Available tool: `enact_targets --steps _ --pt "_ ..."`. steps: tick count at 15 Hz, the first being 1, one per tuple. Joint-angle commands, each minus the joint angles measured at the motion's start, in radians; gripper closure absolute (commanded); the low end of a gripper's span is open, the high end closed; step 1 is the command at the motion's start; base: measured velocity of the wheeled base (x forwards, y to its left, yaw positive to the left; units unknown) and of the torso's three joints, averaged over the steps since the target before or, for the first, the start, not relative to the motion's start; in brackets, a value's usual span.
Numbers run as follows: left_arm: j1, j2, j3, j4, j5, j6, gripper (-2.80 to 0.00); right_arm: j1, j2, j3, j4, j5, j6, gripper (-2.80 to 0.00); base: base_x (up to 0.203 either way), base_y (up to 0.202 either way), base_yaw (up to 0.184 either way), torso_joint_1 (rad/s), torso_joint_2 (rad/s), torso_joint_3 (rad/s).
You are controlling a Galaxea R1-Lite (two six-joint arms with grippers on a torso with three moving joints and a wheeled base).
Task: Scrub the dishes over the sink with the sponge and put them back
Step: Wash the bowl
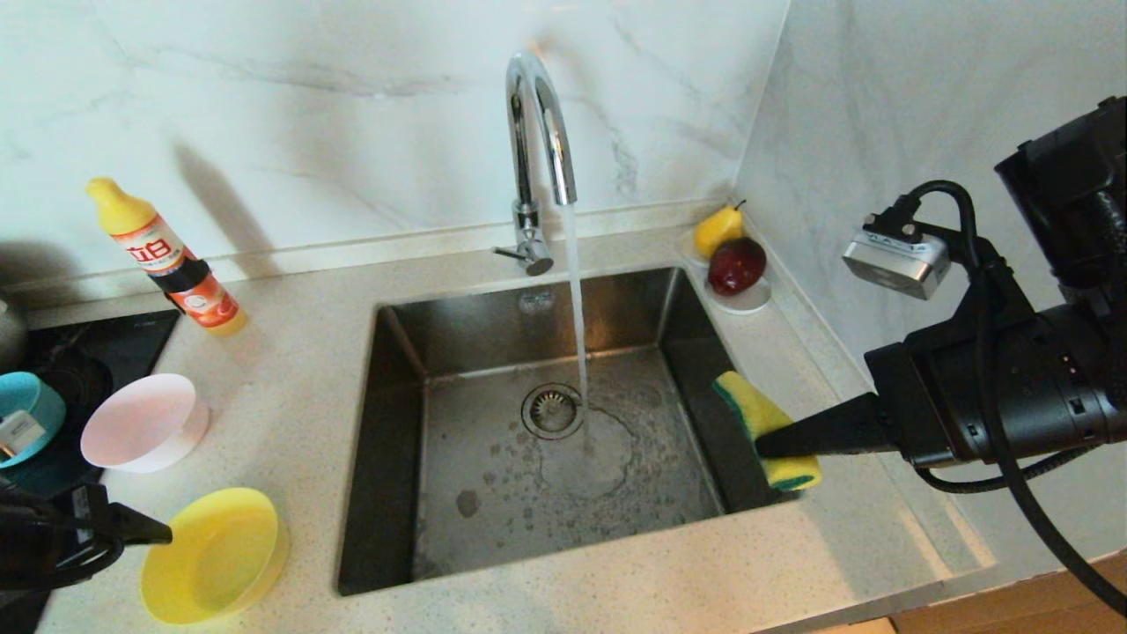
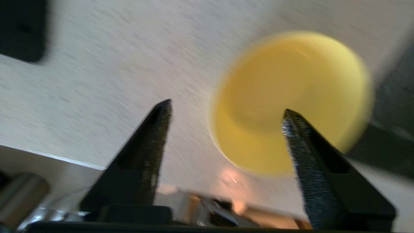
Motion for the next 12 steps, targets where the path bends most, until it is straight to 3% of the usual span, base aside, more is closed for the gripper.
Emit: enact_targets --steps 1,12 --pt "0.0 0.046 0.066 -0.098 0.053 0.0 -2.8 0.0 -0.003 0.004 0.003 0.003 0.003 0.0 0.0 0.0 0.0 0.0 0.0 0.0" --pt "-0.023 0.102 0.12 -0.137 0.053 0.011 -2.8 0.0 -0.019 0.01 0.003 0.002 0.003 0.0 0.0 0.0 0.0 0.0 0.0 0.0"
